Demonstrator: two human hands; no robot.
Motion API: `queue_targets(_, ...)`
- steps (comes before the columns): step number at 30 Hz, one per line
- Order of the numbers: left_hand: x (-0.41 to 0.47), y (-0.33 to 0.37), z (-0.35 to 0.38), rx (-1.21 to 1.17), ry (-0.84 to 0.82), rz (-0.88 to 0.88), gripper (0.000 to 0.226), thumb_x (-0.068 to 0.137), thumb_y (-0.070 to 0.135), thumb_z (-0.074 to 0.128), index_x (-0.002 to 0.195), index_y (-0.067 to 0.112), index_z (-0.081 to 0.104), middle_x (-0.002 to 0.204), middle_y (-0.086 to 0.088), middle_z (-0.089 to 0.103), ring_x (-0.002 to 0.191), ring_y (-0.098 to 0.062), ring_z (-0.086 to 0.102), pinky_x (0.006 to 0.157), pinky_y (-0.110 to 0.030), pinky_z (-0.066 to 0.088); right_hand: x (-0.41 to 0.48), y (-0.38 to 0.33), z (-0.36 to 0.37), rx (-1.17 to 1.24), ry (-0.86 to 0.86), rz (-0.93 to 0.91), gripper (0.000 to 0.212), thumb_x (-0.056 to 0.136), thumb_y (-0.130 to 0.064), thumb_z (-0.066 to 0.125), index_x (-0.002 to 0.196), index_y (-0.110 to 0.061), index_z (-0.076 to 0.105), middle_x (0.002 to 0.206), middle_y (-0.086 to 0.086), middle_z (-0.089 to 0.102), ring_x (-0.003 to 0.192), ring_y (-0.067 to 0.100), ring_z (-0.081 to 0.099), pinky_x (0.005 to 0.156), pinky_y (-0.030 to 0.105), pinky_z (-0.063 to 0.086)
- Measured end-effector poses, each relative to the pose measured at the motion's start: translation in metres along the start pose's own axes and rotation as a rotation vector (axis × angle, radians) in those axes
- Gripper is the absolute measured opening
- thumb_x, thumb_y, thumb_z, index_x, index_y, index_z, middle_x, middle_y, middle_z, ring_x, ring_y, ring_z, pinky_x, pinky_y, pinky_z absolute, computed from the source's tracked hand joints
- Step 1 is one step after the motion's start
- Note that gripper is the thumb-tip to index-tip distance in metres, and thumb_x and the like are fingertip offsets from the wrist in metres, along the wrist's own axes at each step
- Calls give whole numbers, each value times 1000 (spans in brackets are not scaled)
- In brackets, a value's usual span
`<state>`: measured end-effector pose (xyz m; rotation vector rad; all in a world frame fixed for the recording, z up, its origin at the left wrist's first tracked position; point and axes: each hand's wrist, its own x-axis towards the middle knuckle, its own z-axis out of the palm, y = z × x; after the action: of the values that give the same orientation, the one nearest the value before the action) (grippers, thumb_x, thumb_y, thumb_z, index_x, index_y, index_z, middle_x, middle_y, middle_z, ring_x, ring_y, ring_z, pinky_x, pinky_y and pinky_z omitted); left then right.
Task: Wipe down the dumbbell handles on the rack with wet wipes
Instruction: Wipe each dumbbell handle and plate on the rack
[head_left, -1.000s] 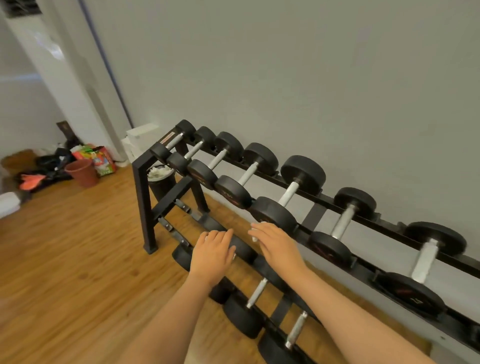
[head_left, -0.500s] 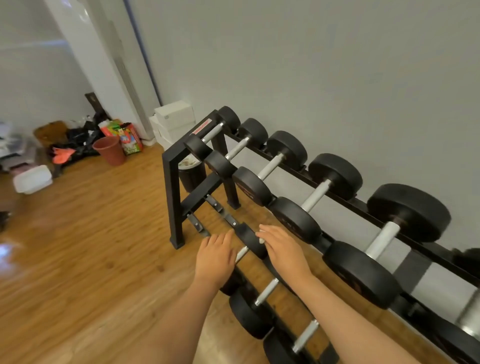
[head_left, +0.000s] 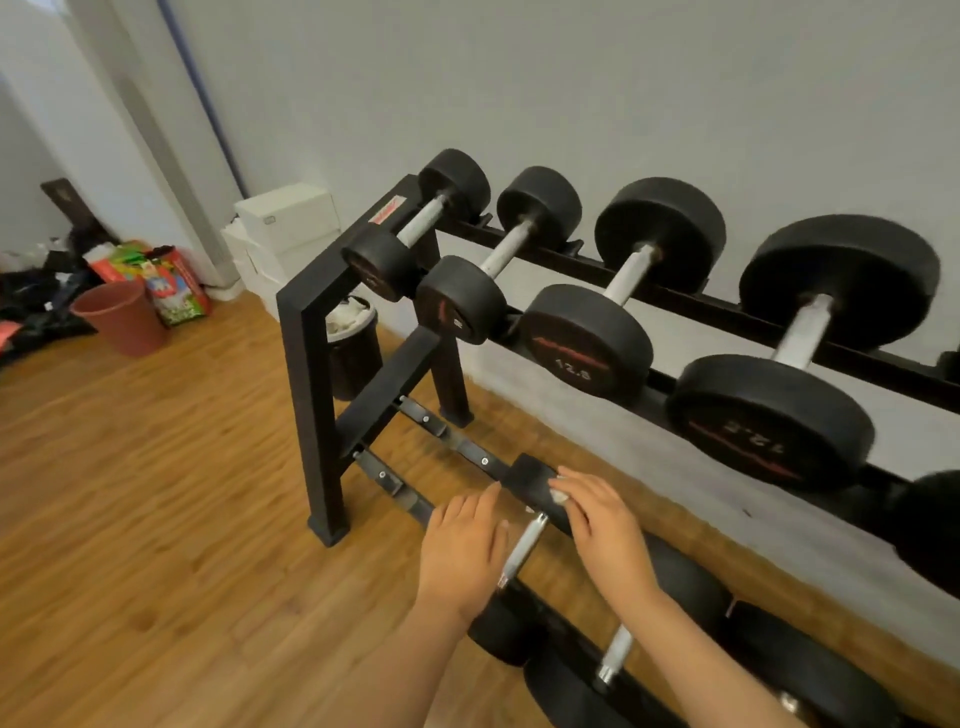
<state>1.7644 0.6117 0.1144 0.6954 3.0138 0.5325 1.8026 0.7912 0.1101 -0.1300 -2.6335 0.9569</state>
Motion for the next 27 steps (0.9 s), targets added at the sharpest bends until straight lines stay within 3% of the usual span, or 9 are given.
queue_targets(4, 24, -35, 74, -41, 36, 29, 48, 104, 39, 34, 149, 23, 34, 144, 6, 48, 134, -12, 40, 113, -28, 26, 14, 46, 55, -56, 89, -57, 31, 93, -4, 59, 120, -16, 68, 130, -3, 62, 120, 7, 53, 99, -3, 22)
queue_targets(7, 38, -55, 135, -125, 69, 40, 51, 102, 44, 36, 148, 22, 37, 148, 5, 45, 137, -12, 38, 114, -27, 25, 33, 80, 92, -187, 181, -162, 32, 89, -2, 65, 118, -15, 70, 134, 4, 60, 125, 22, 54, 106, 30, 39)
queue_targets(9, 45, -67, 173, -152, 89, 54, 55, 101, 47, 38, 149, 21, 35, 152, 4, 41, 141, -12, 34, 116, -27, 22, 41, 102, 119, -326, 128, -225, 36, 83, 1, 70, 115, -15, 71, 139, 9, 56, 129, 30, 52, 106, 49, 44)
queue_targets(10, 46, -74, 191, -153, 80, 54, 56, 101, 47, 39, 151, 20, 34, 154, 4, 37, 143, -12, 31, 116, -26, 19, 41, 114, 133, -400, 40, -231, 39, 85, 0, 68, 120, -16, 68, 145, 9, 50, 136, 30, 45, 110, 50, 40)
queue_targets(12, 44, -85, 224, -156, 30, 41, 60, 101, 48, 38, 153, 20, 28, 159, 4, 28, 146, -13, 24, 119, -28, 16, 31, 138, 162, -526, -95, -225, 49, 94, -6, 57, 141, -20, 51, 160, 5, 25, 150, 22, 16, 123, 41, 15)
queue_targets(14, 39, -89, 247, -137, 5, 5, 63, 101, 51, 36, 154, 19, 26, 160, 1, 27, 146, -16, 27, 119, -33, 22, 21, 157, 177, -596, -82, -249, 60, 98, -8, 49, 153, -22, 27, 164, 3, 4, 150, 18, -9, 120, 34, -7)
queue_targets(15, 37, -90, 254, -128, 28, -12, 63, 100, 53, 36, 152, 18, 29, 158, 0, 32, 142, -19, 34, 116, -35, 27, 18, 160, 180, -622, -61, -264, 64, 100, -8, 48, 155, -23, 19, 164, 2, -2, 147, 17, -16, 117, 32, -12)
queue_targets(20, 30, -92, 263, -150, 109, -15, 66, 99, 53, 40, 152, 17, 27, 158, 0, 31, 137, -21, 41, 112, -37, 34, 17, 159, 182, -633, -2, -229, 56, 107, -28, 29, 156, -22, 3, 164, 0, -8, 147, 14, -17, 117, 29, -12)
queue_targets(27, 14, -95, 260, -128, 136, 26, 64, 99, 54, 36, 154, 23, 24, 163, 6, 17, 149, -11, 16, 121, -29, 13, 16, 151, 191, -501, 33, -59, 66, 105, -41, 30, 155, -19, -7, 162, 1, -15, 147, 17, -22, 117, 31, -13)
